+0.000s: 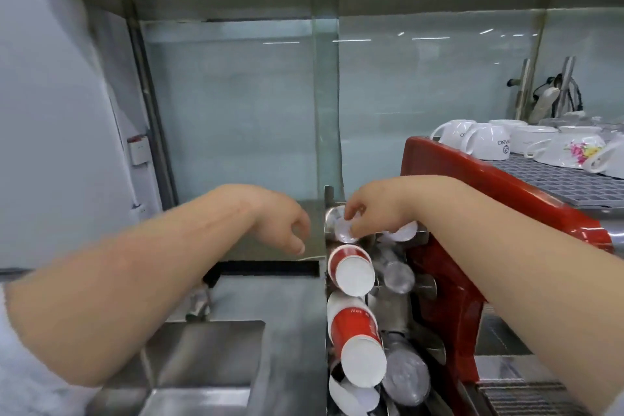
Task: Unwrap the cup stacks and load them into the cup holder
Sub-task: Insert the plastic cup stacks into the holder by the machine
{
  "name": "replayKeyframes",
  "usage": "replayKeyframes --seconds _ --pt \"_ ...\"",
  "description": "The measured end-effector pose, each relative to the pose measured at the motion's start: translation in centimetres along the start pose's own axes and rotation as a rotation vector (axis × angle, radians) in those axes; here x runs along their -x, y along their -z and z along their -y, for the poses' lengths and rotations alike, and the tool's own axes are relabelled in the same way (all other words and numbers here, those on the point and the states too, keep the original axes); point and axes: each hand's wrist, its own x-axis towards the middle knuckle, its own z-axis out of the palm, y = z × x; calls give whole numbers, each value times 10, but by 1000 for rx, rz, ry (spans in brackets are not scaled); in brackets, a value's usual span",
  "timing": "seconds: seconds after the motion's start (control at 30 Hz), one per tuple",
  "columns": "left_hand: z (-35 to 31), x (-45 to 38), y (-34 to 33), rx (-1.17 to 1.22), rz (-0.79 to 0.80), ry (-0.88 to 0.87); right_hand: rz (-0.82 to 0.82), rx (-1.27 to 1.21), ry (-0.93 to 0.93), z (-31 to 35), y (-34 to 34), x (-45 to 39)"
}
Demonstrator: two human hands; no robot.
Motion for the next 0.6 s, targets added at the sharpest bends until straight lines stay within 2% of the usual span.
replayKeyframes --seconds 0.17,0.33,0.47,0.6 --pt "33 64 -29 5 84 19 -33 55 186 53 -5 -7" --pt "63 128 -81 141 123 56 -18 -10 399 112 -31 1" --pt "79 181 -134 308 100 125 -14 -91 557 152 -77 10" --pt "86 217 -207 484 66 200 -1 -219 679 185 -156 14"
